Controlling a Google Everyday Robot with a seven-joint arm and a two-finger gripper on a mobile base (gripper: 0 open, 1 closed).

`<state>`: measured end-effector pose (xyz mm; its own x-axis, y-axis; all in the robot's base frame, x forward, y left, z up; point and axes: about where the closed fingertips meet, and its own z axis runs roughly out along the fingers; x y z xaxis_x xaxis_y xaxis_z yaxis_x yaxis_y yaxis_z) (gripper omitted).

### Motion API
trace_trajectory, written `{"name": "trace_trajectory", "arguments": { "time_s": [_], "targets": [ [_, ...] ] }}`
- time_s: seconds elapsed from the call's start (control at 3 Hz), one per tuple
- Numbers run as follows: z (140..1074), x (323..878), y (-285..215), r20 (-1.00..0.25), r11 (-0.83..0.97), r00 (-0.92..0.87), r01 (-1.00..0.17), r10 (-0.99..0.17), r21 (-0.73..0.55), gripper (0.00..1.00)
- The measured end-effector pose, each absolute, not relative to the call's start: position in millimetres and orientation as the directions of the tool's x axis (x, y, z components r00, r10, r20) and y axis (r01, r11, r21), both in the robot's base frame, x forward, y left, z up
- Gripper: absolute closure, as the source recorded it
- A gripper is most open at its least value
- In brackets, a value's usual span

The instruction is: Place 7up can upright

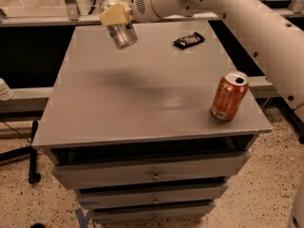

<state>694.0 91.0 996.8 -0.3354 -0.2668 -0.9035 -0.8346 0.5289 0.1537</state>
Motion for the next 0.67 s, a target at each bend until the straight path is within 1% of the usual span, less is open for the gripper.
{"name": "trace_trajectory", "arguments": {
  "time_s": [0.33,0.67],
  "targets": [
    [1004.5,697.6,94.6,-0.926,0.544,-0.316,-0.824,-0.208,0.159,1.00],
    [1002.8,691.5,92.1,-0.927,0.545,-0.331,-0.817,-0.176,0.188,1.00]
  ]
}}
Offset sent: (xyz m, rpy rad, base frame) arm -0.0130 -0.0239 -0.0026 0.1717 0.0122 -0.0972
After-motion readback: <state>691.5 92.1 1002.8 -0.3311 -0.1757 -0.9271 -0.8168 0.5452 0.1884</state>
